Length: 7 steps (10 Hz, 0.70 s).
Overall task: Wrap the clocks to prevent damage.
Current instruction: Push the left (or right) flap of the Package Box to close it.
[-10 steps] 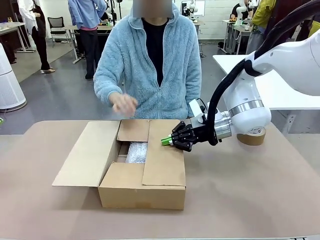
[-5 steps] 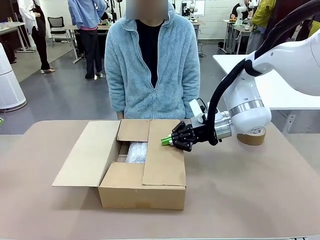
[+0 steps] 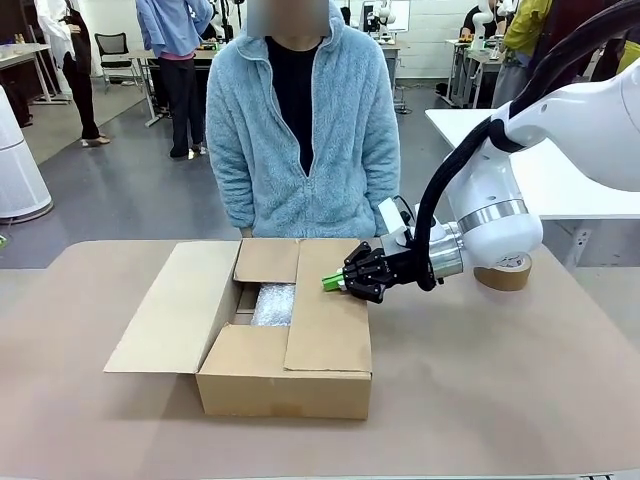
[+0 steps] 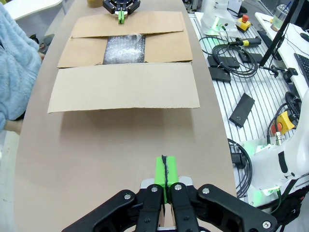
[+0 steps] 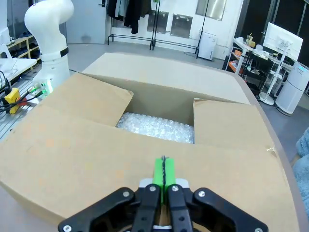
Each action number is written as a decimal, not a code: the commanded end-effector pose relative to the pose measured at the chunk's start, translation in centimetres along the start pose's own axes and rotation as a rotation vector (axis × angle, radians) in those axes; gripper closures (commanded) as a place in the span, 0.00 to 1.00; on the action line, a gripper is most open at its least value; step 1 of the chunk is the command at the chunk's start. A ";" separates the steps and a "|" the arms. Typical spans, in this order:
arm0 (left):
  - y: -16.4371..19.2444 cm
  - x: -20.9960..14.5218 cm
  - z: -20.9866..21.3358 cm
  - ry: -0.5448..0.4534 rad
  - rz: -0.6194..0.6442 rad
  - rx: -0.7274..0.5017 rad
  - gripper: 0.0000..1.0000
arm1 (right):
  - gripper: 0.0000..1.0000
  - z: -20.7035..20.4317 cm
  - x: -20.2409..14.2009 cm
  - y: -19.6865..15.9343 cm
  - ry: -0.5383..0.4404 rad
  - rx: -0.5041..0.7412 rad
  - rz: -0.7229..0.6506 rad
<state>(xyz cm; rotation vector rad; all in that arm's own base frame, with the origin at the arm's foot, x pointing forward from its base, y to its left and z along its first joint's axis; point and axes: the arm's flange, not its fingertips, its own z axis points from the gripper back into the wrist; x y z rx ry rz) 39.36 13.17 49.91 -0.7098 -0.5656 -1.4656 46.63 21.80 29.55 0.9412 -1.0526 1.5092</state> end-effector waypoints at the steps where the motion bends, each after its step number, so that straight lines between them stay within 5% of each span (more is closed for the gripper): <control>1: 0.0 0.2 0.1 -0.006 0.006 0.018 1.00 | 0.99 -0.1 -0.6 0.1 0.011 -0.002 -0.011; 4: 0.0 0.0 0.0 0.000 0.000 0.000 1.00 | 0.99 -0.1 -0.6 0.1 0.011 -0.002 -0.011; 6: 0.6 -2.1 -5.9 0.123 0.014 0.181 1.00 | 0.99 -0.1 -0.6 0.1 0.011 -0.002 -0.011; 7: 2.6 -2.5 -8.4 0.133 0.051 0.166 1.00 | 0.99 -0.1 -0.6 0.1 0.011 -0.002 -0.011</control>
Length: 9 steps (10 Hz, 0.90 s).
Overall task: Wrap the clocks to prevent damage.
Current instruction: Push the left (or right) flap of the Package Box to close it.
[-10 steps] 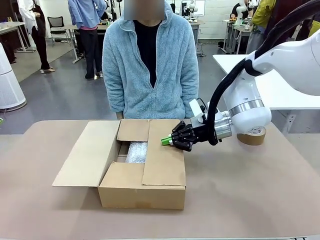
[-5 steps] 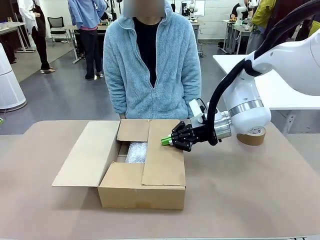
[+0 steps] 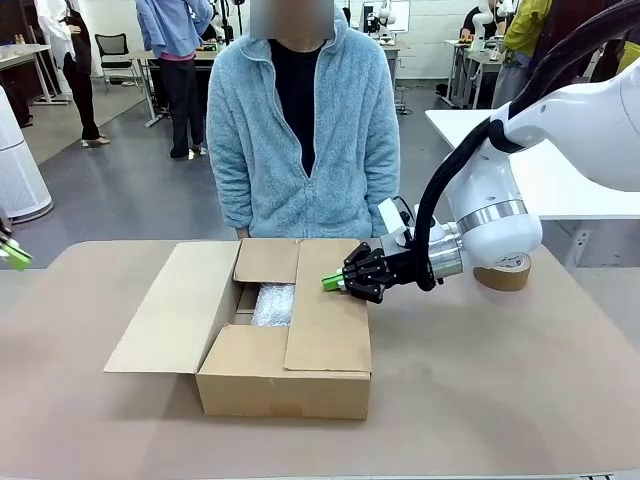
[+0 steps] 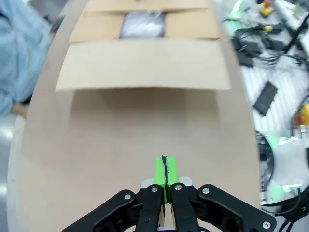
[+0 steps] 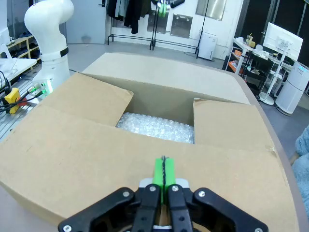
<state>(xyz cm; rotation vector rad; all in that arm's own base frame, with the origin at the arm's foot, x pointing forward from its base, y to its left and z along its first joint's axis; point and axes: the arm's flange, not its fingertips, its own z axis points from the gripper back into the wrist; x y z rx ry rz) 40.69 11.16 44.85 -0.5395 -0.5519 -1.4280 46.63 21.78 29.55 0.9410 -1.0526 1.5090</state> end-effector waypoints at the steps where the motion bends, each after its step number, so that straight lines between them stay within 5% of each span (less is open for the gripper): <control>1: 3.2 1.2 -6.4 0.058 0.036 -0.003 1.00 | 0.99 -0.2 -0.6 0.1 0.011 -0.002 -0.010; 5: 4.9 2.2 -15.7 0.066 0.051 -0.037 1.00 | 0.99 -0.2 -0.6 0.1 0.011 -0.002 -0.010; 9: 4.2 2.3 -17.3 0.067 0.047 -0.061 1.00 | 0.99 -0.2 -0.6 0.1 0.011 -0.002 -0.010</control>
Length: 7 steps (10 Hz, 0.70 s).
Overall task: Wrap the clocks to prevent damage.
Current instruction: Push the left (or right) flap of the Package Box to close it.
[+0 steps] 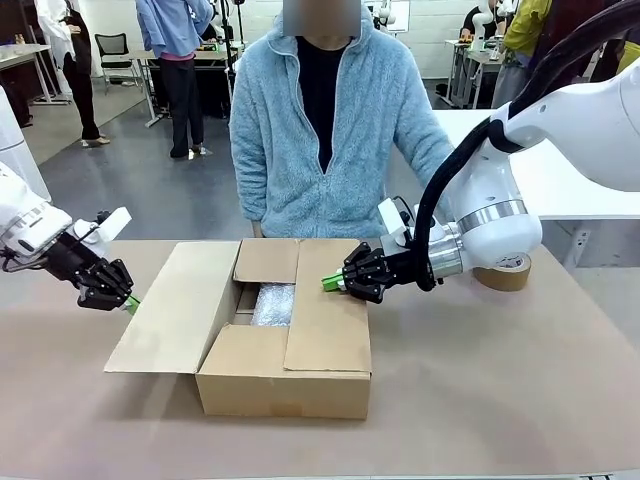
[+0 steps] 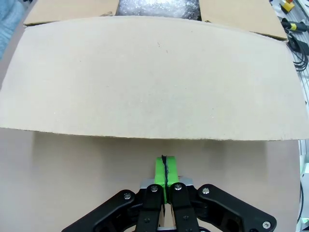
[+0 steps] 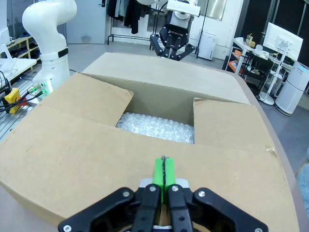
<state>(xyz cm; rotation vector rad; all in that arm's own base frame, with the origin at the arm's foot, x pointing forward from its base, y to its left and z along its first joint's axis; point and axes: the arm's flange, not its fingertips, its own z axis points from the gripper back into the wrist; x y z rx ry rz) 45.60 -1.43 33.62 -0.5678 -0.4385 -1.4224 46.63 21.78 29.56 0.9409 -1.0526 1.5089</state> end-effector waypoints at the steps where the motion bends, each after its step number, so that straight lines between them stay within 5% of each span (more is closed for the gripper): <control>1: 0.0 -0.3 -0.4 0.010 0.003 0.017 1.00 | 0.99 -0.2 -0.6 0.1 0.011 -0.002 -0.010; 7: 0.0 -0.3 -0.4 0.010 0.003 0.017 1.00 | 0.99 -0.2 -0.6 0.1 0.011 -0.002 -0.010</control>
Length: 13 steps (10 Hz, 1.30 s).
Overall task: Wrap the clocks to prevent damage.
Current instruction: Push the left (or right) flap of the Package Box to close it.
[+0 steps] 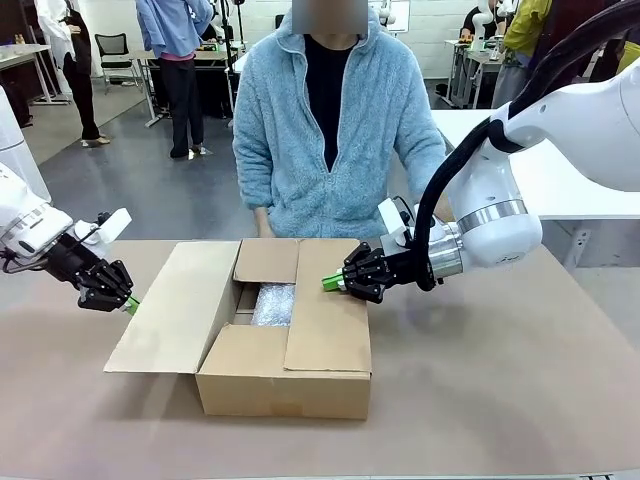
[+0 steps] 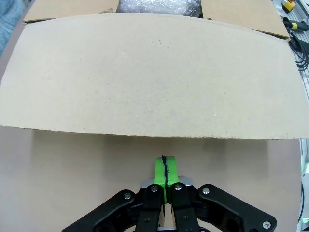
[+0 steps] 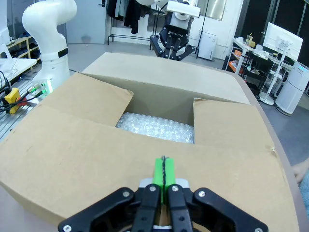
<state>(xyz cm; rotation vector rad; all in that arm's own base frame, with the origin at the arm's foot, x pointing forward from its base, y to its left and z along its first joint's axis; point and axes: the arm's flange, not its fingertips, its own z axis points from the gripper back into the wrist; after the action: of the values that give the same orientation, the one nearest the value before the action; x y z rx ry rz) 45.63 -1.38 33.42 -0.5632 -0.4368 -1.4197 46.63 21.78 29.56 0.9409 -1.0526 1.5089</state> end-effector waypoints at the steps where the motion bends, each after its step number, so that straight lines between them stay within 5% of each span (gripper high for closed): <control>1: 0.0 0.0 0.0 0.000 0.000 0.000 1.00 | 0.99 -0.2 -0.6 0.1 0.011 -0.002 -0.010; 9: 0.5 -2.3 0.4 -0.478 -0.004 0.040 1.00 | 0.99 -0.2 -0.6 0.1 0.011 -0.002 -0.010; 13: 1.4 -1.4 -1.3 -0.587 0.044 0.031 1.00 | 0.99 -0.2 -0.6 0.1 0.011 -0.002 -0.010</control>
<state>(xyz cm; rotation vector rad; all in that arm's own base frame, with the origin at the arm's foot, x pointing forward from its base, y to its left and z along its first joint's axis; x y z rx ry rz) 46.18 -0.50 31.60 -0.9462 -0.8497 -1.1773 46.63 21.77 29.56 0.9409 -1.0526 1.5089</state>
